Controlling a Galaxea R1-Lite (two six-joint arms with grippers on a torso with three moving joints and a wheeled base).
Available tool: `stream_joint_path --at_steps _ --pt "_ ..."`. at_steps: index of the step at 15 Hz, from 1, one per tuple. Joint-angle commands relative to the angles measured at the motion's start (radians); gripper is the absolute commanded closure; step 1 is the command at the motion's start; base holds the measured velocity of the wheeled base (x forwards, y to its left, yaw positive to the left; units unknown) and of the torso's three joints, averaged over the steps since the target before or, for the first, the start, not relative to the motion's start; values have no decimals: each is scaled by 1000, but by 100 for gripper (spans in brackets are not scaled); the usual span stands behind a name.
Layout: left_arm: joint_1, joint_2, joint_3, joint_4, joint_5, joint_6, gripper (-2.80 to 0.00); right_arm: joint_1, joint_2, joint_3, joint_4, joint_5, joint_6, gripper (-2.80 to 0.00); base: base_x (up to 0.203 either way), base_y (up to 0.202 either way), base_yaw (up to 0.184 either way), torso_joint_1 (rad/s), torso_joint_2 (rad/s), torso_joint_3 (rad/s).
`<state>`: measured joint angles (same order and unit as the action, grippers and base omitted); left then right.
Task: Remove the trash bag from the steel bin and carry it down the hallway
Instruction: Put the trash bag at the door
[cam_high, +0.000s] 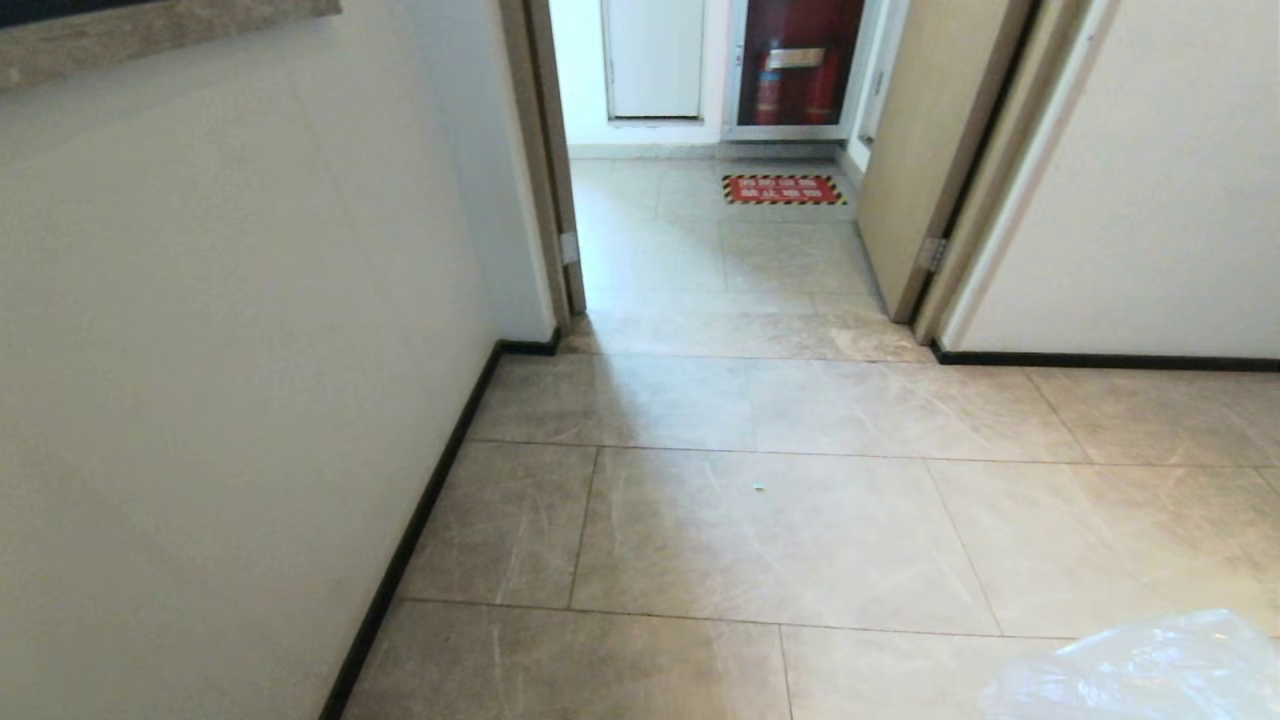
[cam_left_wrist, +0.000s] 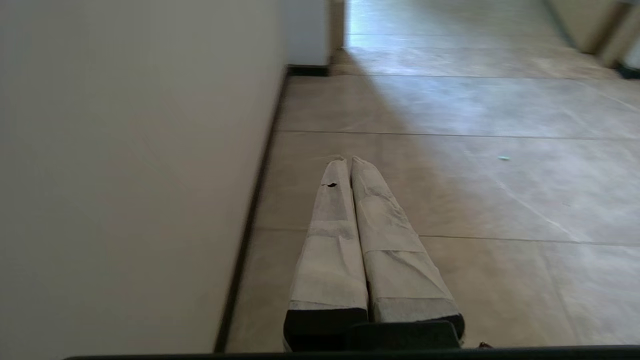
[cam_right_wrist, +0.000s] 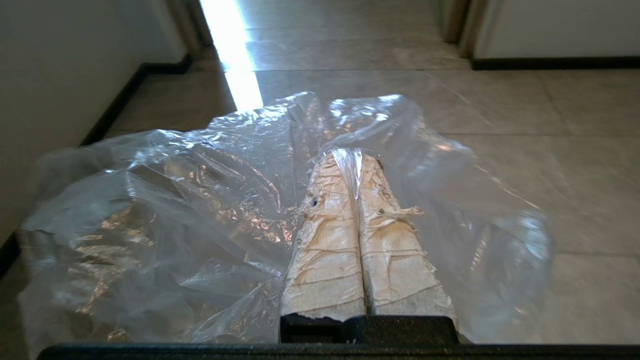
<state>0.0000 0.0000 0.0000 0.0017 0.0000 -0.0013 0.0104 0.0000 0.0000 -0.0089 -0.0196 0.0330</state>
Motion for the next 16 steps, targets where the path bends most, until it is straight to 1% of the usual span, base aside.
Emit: stream_joint_path --at_steps 1,16 --pt "0 0 0 0 0 0 0 0 2 2 0 0 -1 0 -1 -11 174 2 2 6" --pt "0 0 0 0 0 0 0 0 0 2 0 1 -9 0 1 -9 172 3 2 1"
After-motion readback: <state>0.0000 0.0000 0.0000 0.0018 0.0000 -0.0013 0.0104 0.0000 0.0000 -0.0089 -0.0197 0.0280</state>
